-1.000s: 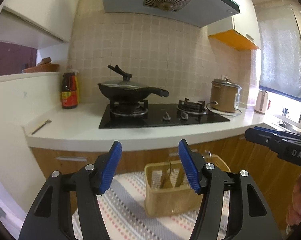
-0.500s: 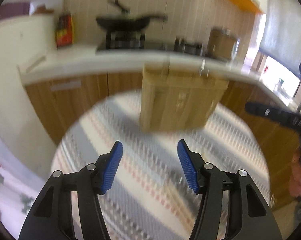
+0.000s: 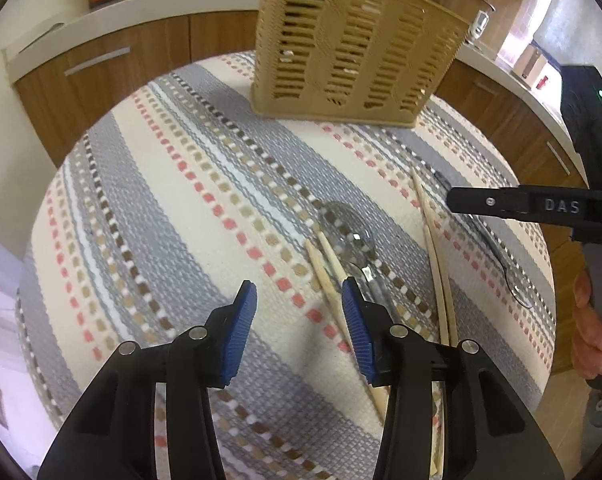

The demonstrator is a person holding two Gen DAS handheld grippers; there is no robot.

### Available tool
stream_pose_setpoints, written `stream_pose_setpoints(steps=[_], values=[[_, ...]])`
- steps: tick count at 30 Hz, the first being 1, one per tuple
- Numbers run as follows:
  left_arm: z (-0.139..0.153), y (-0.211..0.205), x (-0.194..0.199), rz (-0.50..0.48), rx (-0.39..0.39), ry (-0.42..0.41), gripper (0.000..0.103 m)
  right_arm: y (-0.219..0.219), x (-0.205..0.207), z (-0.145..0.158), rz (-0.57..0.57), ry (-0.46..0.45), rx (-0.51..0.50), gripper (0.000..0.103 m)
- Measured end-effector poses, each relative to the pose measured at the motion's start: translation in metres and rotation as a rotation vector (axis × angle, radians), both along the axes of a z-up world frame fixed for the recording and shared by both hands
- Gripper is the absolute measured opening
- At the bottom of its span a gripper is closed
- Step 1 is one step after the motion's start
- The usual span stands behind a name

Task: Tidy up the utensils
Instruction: 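Grasp a wooden chopstick with the left gripper and lift it while the right grasps another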

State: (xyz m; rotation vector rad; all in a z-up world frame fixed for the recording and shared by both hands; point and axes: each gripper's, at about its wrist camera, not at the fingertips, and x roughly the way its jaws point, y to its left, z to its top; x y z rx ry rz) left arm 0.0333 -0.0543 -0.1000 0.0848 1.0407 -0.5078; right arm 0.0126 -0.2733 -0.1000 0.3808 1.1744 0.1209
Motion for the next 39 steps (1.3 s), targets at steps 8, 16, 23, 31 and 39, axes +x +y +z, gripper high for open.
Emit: stream_pose_setpoints(steps=[8,16,23,31,39], values=[[-0.004,-0.021,-0.005,0.004,0.103,-0.061,0.038,0.014,0.018,-0.007,-0.003,0.022,-0.059,0.022],[-0.003,-0.024,-0.006,0.0,0.122,-0.066,0.039,0.046,0.035,-0.009,0.049,0.044,-0.224,0.022],[-0.001,-0.021,-0.001,-0.067,0.114,-0.051,0.006,0.059,0.035,-0.014,0.121,0.029,-0.294,0.006],[-0.002,0.005,0.022,-0.105,0.015,0.066,0.005,0.055,0.037,-0.016,0.163,0.049,-0.28,0.005],[0.0,0.002,0.031,-0.102,0.045,0.105,0.017,0.066,0.047,-0.019,0.216,0.123,-0.328,0.006]])
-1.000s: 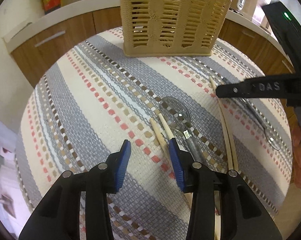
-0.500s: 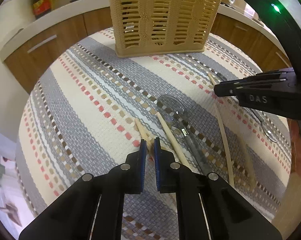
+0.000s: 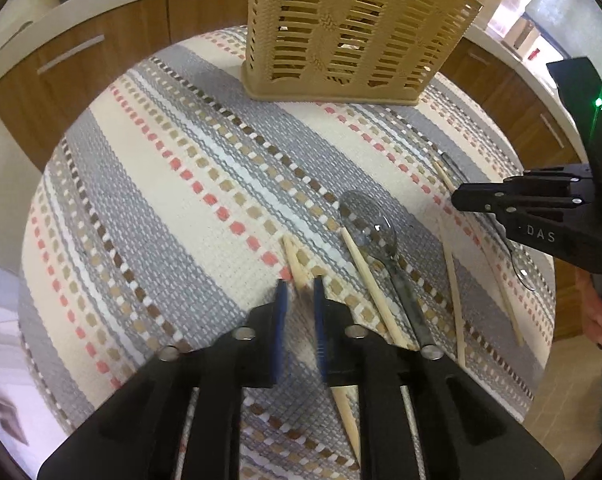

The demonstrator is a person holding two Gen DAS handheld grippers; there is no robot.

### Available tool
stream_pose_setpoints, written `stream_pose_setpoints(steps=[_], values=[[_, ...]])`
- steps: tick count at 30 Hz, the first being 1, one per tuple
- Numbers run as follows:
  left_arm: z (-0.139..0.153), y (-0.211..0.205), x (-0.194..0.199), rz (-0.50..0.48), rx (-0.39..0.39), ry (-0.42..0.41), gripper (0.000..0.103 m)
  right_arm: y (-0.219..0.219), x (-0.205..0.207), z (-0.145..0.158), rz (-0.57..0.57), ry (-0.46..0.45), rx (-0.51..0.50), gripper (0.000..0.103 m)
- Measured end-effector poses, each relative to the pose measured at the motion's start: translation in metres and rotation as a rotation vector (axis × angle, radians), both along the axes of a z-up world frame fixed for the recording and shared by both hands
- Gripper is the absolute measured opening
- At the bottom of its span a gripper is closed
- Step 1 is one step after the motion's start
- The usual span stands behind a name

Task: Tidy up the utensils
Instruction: 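Grasp a wooden chopstick with the left gripper and lift it while the right grasps another, then lower both held chopsticks into the caddy and open both grippers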

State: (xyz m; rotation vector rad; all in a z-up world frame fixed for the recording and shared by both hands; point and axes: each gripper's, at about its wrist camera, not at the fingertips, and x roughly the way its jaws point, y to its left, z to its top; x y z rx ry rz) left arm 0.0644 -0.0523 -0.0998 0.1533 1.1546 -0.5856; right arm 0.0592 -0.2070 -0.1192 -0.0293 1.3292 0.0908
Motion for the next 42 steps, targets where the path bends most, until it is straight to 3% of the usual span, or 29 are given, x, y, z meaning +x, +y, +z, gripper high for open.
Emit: stream_pose_setpoints(steps=[3,4,7,9,10,12,17,24,31,37,42], values=[[0.0,-0.007,0.007,-0.012,0.011,0.023,0.022,0.001,0.007,0.0,0.011,0.035,-0.003,0.006],[0.0,-0.008,0.01,-0.02,0.001,0.049,0.029,0.001,0.011,0.0,0.016,0.054,0.003,0.006],[0.0,-0.016,0.017,-0.05,0.02,0.084,0.03,0.0,0.022,-0.002,0.017,0.096,0.033,0.006],[0.0,-0.021,0.019,-0.052,0.07,0.075,0.021,0.0,0.025,-0.002,0.034,0.099,0.026,0.006],[-0.001,-0.022,0.021,-0.042,0.099,0.062,0.004,0.001,0.026,-0.001,0.045,0.091,0.015,0.006],[-0.001,-0.02,0.027,-0.04,0.084,0.07,0.003,0.002,0.025,0.0,0.055,0.071,0.006,0.005],[0.008,0.001,0.03,0.021,-0.066,0.034,0.002,-0.001,0.01,0.014,0.072,-0.006,0.024,0.005],[0.074,0.022,-0.002,0.05,-0.236,-0.205,0.002,-0.006,-0.026,0.077,0.078,-0.233,0.093,0.004],[0.121,0.009,-0.029,0.085,-0.29,-0.454,0.002,-0.032,-0.07,0.125,0.042,-0.462,0.139,0.004],[0.159,0.018,-0.038,0.129,-0.346,-0.573,0.002,-0.037,-0.09,0.163,0.021,-0.684,0.126,0.004],[0.192,0.017,-0.032,0.166,-0.402,-0.671,0.002,-0.043,-0.088,0.202,0.003,-0.815,0.134,0.004]])
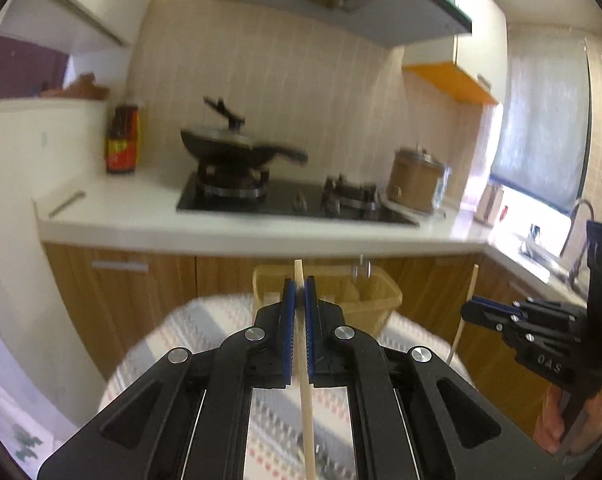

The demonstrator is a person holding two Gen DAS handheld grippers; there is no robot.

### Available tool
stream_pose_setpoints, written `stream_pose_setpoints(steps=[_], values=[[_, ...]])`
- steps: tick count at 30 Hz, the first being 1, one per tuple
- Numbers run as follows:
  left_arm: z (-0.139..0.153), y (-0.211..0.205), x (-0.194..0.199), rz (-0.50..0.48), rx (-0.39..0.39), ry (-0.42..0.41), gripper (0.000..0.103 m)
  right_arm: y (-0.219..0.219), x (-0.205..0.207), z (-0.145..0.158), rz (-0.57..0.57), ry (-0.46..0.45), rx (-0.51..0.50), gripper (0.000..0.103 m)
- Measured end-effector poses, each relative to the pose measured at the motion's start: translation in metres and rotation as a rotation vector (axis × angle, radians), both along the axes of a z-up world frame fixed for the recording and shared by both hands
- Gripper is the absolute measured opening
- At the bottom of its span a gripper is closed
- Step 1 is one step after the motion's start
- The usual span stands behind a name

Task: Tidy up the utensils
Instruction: 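Lower both held chopsticks into the caddy and open both grippers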

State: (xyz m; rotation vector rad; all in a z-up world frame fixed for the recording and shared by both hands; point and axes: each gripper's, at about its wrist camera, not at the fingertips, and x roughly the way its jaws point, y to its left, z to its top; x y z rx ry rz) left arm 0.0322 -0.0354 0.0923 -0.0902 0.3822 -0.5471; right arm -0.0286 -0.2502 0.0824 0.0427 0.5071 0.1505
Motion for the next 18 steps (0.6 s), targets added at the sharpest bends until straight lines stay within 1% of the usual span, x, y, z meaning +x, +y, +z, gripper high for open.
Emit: stream_pose_setpoints(steps=[3,6,9,14,18], values=[[0.027,-0.01,0.007,0.017,-0.017,-0.069,0.002,-0.004,0.008,0.022,-0.014,-0.045,0.01,0.004],[0.047,-0.018,0.014,0.03,-0.038,-0.129,0.002,-0.007,0.017,0.04,-0.027,-0.093,0.013,0.004],[0.059,-0.03,0.021,0.043,-0.04,-0.185,0.002,-0.011,0.024,0.055,-0.037,-0.133,0.029,0.004],[0.067,-0.048,0.043,0.05,-0.042,-0.237,0.002,-0.02,0.046,0.073,-0.067,-0.211,0.058,0.004],[0.067,-0.064,0.068,0.042,-0.062,-0.252,0.002,-0.029,0.072,0.077,-0.089,-0.233,0.079,0.004]])
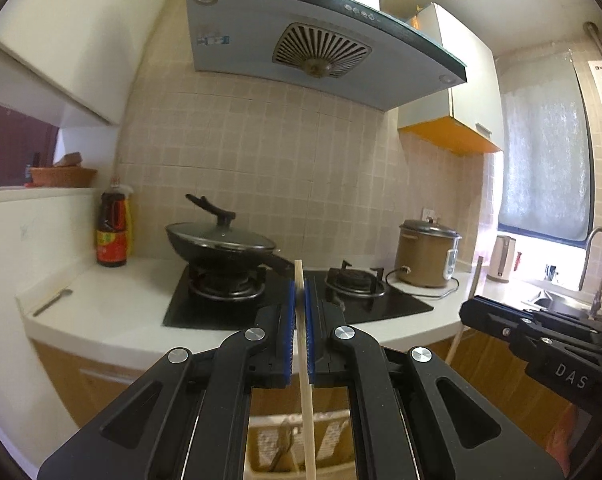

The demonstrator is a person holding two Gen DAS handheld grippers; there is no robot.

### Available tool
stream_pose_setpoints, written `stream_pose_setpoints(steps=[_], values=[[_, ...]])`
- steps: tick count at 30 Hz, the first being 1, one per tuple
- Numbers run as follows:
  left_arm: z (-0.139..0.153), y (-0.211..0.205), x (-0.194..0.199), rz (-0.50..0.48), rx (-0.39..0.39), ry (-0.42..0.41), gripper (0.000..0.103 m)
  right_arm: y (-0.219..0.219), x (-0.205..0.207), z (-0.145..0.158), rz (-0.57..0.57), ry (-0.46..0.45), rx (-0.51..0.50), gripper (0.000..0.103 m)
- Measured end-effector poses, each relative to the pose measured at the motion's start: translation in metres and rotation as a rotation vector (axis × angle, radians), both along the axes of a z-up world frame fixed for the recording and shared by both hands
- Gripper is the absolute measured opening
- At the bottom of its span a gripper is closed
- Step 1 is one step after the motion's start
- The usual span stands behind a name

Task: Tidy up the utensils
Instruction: 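Lower both held chopsticks into the caddy and open both grippers, then close the left gripper on a wooden chopstick while the right grasps another chopstick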

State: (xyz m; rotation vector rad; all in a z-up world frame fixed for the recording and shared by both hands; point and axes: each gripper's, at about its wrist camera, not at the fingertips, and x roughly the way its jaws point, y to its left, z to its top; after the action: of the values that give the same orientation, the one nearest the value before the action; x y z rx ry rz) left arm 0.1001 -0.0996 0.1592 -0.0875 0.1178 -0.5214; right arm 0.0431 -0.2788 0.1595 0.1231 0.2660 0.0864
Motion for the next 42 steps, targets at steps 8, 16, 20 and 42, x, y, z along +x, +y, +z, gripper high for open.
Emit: stream_pose_setpoints(steps=[8,16,20,42], values=[[-0.016,-0.017,0.04,-0.017,-0.052,0.016,0.002,-0.018,0.031,-0.023,-0.054,0.022,-0.038,0.004],[-0.051,-0.032,0.056,0.03,-0.053,0.013,0.003,-0.026,0.05,-0.06,-0.043,0.079,-0.021,0.004],[-0.065,-0.034,0.052,0.036,-0.037,0.001,0.003,-0.023,0.049,-0.074,-0.048,0.081,-0.037,0.004],[-0.058,0.027,-0.033,-0.024,-0.012,0.1,0.042,-0.005,-0.041,-0.062,-0.001,0.107,-0.055,0.006]])
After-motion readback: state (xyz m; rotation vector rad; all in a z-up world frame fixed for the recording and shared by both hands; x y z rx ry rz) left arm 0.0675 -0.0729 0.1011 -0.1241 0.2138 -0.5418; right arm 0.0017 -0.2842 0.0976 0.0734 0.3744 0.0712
